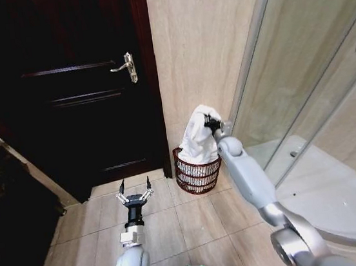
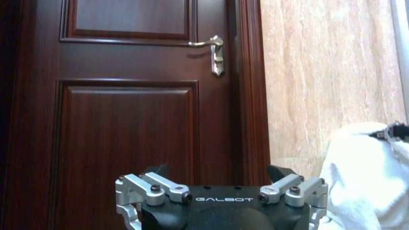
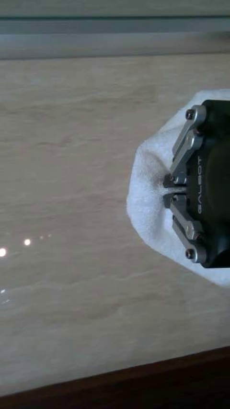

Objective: Discard the used towel into the hamper.

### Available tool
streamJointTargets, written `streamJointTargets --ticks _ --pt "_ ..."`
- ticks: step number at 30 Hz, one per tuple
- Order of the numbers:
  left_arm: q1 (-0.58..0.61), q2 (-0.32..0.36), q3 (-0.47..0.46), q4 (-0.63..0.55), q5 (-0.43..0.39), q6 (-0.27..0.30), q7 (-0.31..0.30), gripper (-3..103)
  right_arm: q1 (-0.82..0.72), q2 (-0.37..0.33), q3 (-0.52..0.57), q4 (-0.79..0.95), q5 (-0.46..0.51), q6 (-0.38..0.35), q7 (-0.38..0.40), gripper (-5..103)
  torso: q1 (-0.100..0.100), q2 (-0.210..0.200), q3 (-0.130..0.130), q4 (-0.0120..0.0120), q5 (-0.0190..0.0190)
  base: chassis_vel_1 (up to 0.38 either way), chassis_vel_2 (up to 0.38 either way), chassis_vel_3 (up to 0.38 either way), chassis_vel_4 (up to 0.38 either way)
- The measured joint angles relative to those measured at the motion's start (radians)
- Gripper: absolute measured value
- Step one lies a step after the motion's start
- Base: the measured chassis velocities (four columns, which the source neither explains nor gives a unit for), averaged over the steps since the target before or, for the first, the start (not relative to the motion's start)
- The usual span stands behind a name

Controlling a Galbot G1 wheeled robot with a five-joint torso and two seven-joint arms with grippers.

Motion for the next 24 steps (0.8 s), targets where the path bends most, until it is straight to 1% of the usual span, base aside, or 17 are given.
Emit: streamJointTargets --ticks 3,6,8,9,12,13,15,16,17,18,21,22,23,24 --pt "0.003 0.001 -0.003 0.001 -0.009 0.0 0.0 100 -0.008 0.018 0.016 -0.028 -0.022 0.007 -0.005 4 -0.006 -0.015 -0.009 0.0001 -0.0001 0.0 0.0 0.0 0.0" --pt "0.006 0.006 -0.005 0.001 -0.015 0.0 0.0 100 -0.023 0.022 0.021 -0.024 -0.03 0.002 -0.005 4 -0.01 -0.025 -0.015 0.0001 -0.0001 0.0 0.0 0.0 0.0" --pt "0.006 0.009 -0.008 0.002 -0.018 0.0 0.0 100 -0.052 0.014 0.023 0.001 -0.031 -0.025 0.002 4 -0.014 -0.036 -0.021 0.0001 -0.0001 0.0 0.0 0.0 0.0" --pt "0.006 0.009 -0.008 0.002 -0.018 0.0 0.0 100 -0.052 0.014 0.023 0.001 -0.031 -0.025 0.002 4 -0.014 -0.036 -0.021 0.0001 -0.0001 0.0 0.0 0.0 0.0" --pt "0.0 0.013 -0.009 0.006 -0.027 -0.003 -0.004 100 -0.105 -0.018 0.024 0.065 -0.025 -0.11 0.028 4 -0.02 -0.05 -0.03 -0.0002 0.0001 0.0 0.0 0.0 0.0" --pt "0.0 0.013 -0.009 0.006 -0.027 -0.003 -0.004 100 -0.105 -0.018 0.024 0.065 -0.025 -0.11 0.028 4 -0.02 -0.05 -0.03 -0.0002 0.0001 0.0 0.0 0.0 0.0" --pt "-0.003 0.018 -0.011 0.006 -0.034 0.003 -0.006 100 -0.133 -0.046 0.022 0.122 -0.017 -0.197 0.05 4 -0.023 -0.054 -0.031 -0.0005 0.0002 0.0 0.0 0.0 0.0" --pt "-0.005 0.023 -0.011 0.005 -0.039 0.009 -0.007 100 -0.141 -0.064 0.022 0.158 0.002 -0.273 0.054 4 -0.023 -0.055 -0.032 -0.0005 -0.0001 0.0 0.0 0.0 0.0" --pt "-0.007 0.026 -0.011 0.004 -0.043 0.014 -0.008 100 -0.142 -0.079 0.021 0.18 0.02 -0.328 0.054 4 -0.024 -0.055 -0.032 -0.0006 -0.0001 0.0 0.0 0.0 0.0" --pt "-0.007 0.026 -0.011 0.004 -0.043 0.014 -0.008 100 -0.142 -0.079 0.021 0.18 0.02 -0.328 0.054 4 -0.024 -0.055 -0.032 -0.0006 -0.0001 0.0 0.0 0.0 0.0" --pt "-0.009 0.028 -0.014 -0.002 -0.055 0.028 -0.008 100 -0.103 -0.11 0.01 0.212 0.07 -0.442 0.074 4 -0.024 -0.055 -0.031 -0.0001 0.0002 0.0 0.0 0.0 0.0" --pt "-0.009 0.028 -0.014 -0.002 -0.055 0.028 -0.008 100 -0.103 -0.11 0.01 0.212 0.07 -0.442 0.074 4 -0.024 -0.055 -0.031 -0.0001 0.0002 0.0 0.0 0.0 0.0" --pt "-0.009 0.03 -0.016 -0.004 -0.061 0.033 -0.008 100 -0.086 -0.122 0.004 0.23 0.116 -0.484 0.098 4 -0.023 -0.055 -0.031 0.0001 0.0 0.0 0.0 0.0 0.0" --pt "-0.008 0.031 -0.017 -0.006 -0.068 0.035 -0.008 100 -0.07 -0.135 -0.003 0.251 0.186 -0.53 0.128 4 -0.023 -0.055 -0.031 0.0 -0.0001 0.0 0.0 0.0 0.0"
